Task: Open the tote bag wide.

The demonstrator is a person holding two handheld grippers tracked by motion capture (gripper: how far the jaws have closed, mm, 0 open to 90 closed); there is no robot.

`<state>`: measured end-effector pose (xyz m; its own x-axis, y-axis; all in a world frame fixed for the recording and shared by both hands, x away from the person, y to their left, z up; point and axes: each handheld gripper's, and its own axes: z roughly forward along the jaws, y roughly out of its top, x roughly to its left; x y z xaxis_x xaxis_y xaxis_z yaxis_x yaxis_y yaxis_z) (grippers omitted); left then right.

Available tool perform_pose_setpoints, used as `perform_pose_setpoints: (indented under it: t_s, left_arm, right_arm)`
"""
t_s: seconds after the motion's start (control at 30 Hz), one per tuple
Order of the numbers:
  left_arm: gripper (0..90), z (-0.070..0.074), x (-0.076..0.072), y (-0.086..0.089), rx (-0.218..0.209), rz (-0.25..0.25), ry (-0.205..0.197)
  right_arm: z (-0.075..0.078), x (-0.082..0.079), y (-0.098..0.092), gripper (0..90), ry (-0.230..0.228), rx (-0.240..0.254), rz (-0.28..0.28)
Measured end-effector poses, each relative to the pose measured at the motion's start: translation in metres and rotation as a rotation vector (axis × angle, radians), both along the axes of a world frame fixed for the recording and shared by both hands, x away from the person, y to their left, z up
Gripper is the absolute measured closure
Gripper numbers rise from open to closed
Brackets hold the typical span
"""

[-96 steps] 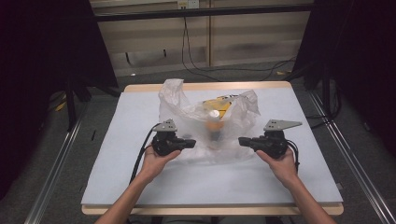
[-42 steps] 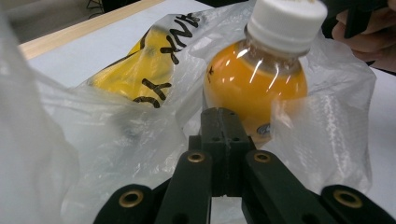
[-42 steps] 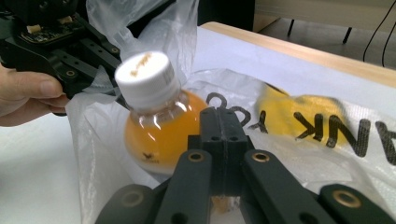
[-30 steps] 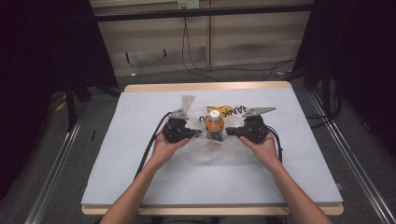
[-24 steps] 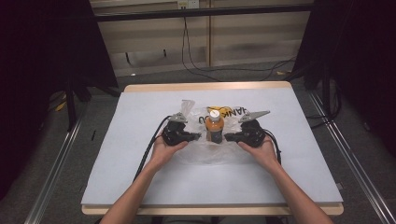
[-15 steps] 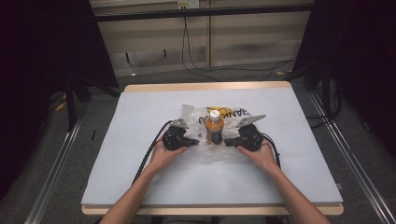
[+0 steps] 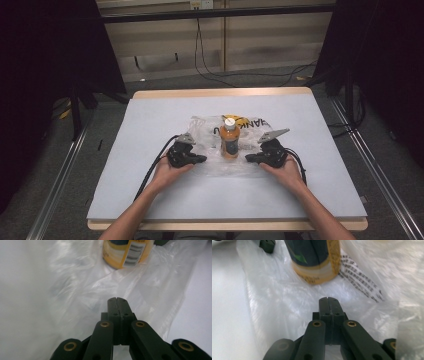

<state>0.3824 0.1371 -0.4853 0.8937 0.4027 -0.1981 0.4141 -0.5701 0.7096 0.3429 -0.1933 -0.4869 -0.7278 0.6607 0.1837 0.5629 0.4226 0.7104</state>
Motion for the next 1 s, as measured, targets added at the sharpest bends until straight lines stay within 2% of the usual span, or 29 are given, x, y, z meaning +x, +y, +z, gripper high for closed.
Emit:
perform_pose_setpoints:
  t_s: [0.1, 0.13, 0.2, 0.3, 0.33, 0.4, 0.5, 0.57, 0.63, 0.67, 0.73, 0.77, 0.83, 0.87, 0.9, 0.93, 1.0]
  left_arm:
    - [90.0, 0.000, -0.004, 0.009, -0.006, 0.010, 0.004]
    - [90.0, -0.001, -0.004, 0.010, -0.020, 0.009, 0.003]
    - [90.0, 0.000, -0.006, 0.015, -0.002, 0.006, -0.001]
    - [90.0, 0.000, -0.008, 0.020, -0.006, 0.013, 0.001]
    - [90.0, -0.002, -0.007, 0.027, -0.033, 0.028, 0.022]
    - [90.0, -0.003, -0.006, 0.032, -0.045, 0.041, 0.031]
    - [90.0, -0.002, -0.006, 0.036, -0.029, 0.050, 0.018]
    - [90.0, -0.002, -0.006, 0.039, -0.034, 0.071, 0.023]
    - [90.0, -0.002, -0.007, 0.042, -0.032, 0.069, 0.027]
    - [90.0, -0.003, -0.008, 0.043, -0.045, 0.074, 0.024]
    - [90.0, -0.001, -0.011, 0.041, -0.023, 0.073, 0.005]
    - [90.0, 0.001, -0.013, 0.040, -0.014, 0.065, 0.003]
    - [90.0, 0.008, -0.020, 0.036, -0.033, 0.047, -0.008]
    - [90.0, 0.008, -0.020, 0.036, -0.033, 0.047, -0.008]
    - [90.0, 0.011, -0.022, 0.035, -0.043, 0.046, -0.008]
    - [90.0, 0.014, -0.024, 0.034, -0.046, 0.035, -0.009]
    - [90.0, 0.024, -0.033, 0.028, -0.050, 0.004, -0.041]
  right_arm:
    - [0.001, -0.006, -0.009, 90.0, -0.001, -0.007, -0.008]
    - [0.000, -0.007, -0.012, 90.0, 0.000, -0.005, -0.010]
    - [0.000, -0.010, -0.017, 90.0, -0.004, 0.000, -0.012]
    - [-0.001, -0.014, -0.023, 90.0, -0.009, 0.006, -0.008]
    - [-0.001, -0.015, -0.026, 90.0, -0.007, 0.006, -0.014]
    - [-0.001, -0.016, -0.029, 90.0, -0.020, -0.001, -0.029]
    - [-0.001, -0.017, -0.033, 90.0, -0.022, 0.000, -0.039]
    - [-0.001, -0.020, -0.040, 90.0, -0.031, -0.008, -0.065]
    - [-0.001, -0.021, -0.044, 90.0, -0.030, -0.001, -0.078]
    - [-0.001, -0.021, -0.044, 90.0, -0.029, -0.007, -0.086]
    - [0.001, -0.022, -0.042, 90.0, -0.040, -0.025, -0.081]
    - [0.001, -0.021, -0.041, 90.0, -0.041, -0.016, -0.078]
    - [0.007, -0.022, -0.040, 90.0, -0.051, 0.023, -0.078]
    - [0.007, -0.022, -0.040, 90.0, -0.051, 0.023, -0.078]
    - [0.014, -0.022, -0.040, 90.0, -0.060, 0.061, -0.078]
    - [0.018, -0.022, -0.040, 90.0, -0.061, 0.070, -0.075]
    - [0.028, -0.022, -0.039, 90.0, -0.085, 0.079, -0.073]
